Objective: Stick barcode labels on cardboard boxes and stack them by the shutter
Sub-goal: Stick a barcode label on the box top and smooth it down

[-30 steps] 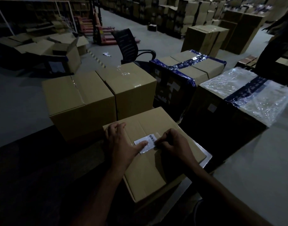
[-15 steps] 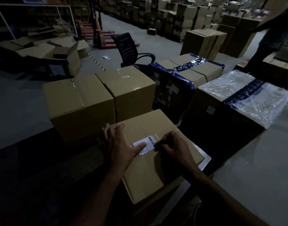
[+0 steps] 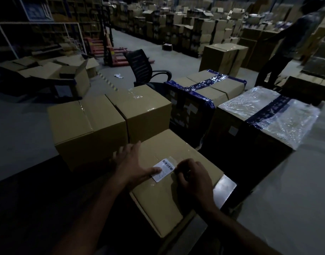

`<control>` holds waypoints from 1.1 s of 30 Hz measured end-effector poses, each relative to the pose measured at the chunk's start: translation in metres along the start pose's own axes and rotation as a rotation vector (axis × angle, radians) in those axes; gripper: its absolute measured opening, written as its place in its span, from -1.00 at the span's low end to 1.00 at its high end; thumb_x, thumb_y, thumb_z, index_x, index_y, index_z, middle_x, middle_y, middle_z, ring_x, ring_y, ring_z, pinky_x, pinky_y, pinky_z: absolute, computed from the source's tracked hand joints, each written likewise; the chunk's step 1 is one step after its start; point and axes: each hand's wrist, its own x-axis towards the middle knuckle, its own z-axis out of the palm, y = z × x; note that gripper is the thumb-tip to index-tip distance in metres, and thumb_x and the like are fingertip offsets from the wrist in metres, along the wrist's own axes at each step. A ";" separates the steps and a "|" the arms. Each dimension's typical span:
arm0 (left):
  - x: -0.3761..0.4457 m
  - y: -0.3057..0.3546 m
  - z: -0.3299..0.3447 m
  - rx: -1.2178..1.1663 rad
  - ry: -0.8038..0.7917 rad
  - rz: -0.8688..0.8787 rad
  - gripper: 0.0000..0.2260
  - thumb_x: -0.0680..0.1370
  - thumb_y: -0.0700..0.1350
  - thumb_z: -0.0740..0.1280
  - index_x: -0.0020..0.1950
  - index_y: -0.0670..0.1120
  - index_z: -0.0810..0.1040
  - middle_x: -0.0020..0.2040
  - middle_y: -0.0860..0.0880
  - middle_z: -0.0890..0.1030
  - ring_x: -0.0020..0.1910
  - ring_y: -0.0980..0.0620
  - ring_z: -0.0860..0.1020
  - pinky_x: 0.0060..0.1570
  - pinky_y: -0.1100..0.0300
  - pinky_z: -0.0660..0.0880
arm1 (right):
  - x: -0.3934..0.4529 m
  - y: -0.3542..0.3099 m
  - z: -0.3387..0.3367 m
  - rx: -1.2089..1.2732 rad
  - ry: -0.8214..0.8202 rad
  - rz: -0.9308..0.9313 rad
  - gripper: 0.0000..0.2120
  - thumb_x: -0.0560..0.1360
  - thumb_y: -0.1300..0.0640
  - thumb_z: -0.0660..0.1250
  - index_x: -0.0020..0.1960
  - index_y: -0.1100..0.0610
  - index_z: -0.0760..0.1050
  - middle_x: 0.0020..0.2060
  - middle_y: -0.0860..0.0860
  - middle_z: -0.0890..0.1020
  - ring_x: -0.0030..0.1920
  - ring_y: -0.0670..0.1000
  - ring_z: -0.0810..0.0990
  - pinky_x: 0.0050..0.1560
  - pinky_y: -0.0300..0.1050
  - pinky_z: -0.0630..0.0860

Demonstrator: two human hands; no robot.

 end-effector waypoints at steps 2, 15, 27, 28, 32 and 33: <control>-0.011 -0.002 0.000 0.026 0.013 -0.094 0.20 0.16 0.64 0.25 0.62 0.05 -0.02 0.57 -0.12 0.16 0.52 -0.19 0.11 0.47 -0.20 0.08 | 0.017 0.007 -0.009 -0.075 -0.029 -0.038 -0.85 0.41 -0.05 0.43 -0.11 -0.13 0.46 -0.22 -0.18 0.50 -0.24 -0.18 0.49 -0.26 -0.25 0.45; -0.029 0.016 0.016 -0.316 0.087 -0.119 0.18 0.15 0.49 0.46 0.60 0.12 -0.03 0.55 -0.03 0.21 0.48 -0.08 0.21 0.37 -0.14 0.31 | 0.029 0.006 -0.017 0.196 -0.229 0.023 -0.81 0.39 0.19 0.43 -0.08 -0.02 0.51 -0.16 -0.13 0.67 -0.18 -0.21 0.64 -0.14 -0.13 0.61; -0.028 0.014 0.018 -0.309 0.115 -0.139 0.19 0.16 0.44 0.51 0.61 0.10 -0.03 0.56 -0.04 0.19 0.50 -0.08 0.21 0.39 -0.10 0.26 | 0.031 0.013 -0.014 0.248 -0.253 0.051 -0.76 0.37 0.17 0.47 -0.13 -0.06 0.43 -0.13 -0.09 0.68 -0.10 -0.13 0.66 -0.09 0.03 0.62; -0.027 0.015 0.018 -0.312 0.114 -0.138 0.19 0.16 0.43 0.52 0.61 0.09 -0.03 0.56 -0.04 0.19 0.50 -0.08 0.20 0.39 -0.10 0.26 | 0.031 0.012 -0.013 0.238 -0.246 0.054 -0.73 0.38 0.22 0.46 -0.13 -0.07 0.42 -0.11 -0.10 0.68 -0.09 -0.15 0.66 -0.08 0.02 0.62; -0.029 0.016 0.017 -0.332 0.132 -0.130 0.18 0.16 0.41 0.54 0.60 0.10 0.00 0.54 -0.03 0.22 0.49 -0.07 0.22 0.37 -0.08 0.25 | 0.029 0.015 -0.014 0.255 -0.256 0.069 -0.76 0.42 0.28 0.40 -0.16 -0.02 0.42 -0.20 -0.05 0.70 -0.14 -0.11 0.69 -0.11 0.03 0.63; -0.029 0.016 0.017 -0.334 0.135 -0.131 0.18 0.16 0.41 0.54 0.60 0.10 0.00 0.54 -0.03 0.22 0.49 -0.07 0.22 0.37 -0.09 0.25 | 0.029 0.015 -0.014 0.274 -0.254 0.074 -0.77 0.44 0.28 0.39 -0.15 -0.01 0.42 -0.21 -0.03 0.70 -0.14 -0.11 0.69 -0.11 0.01 0.64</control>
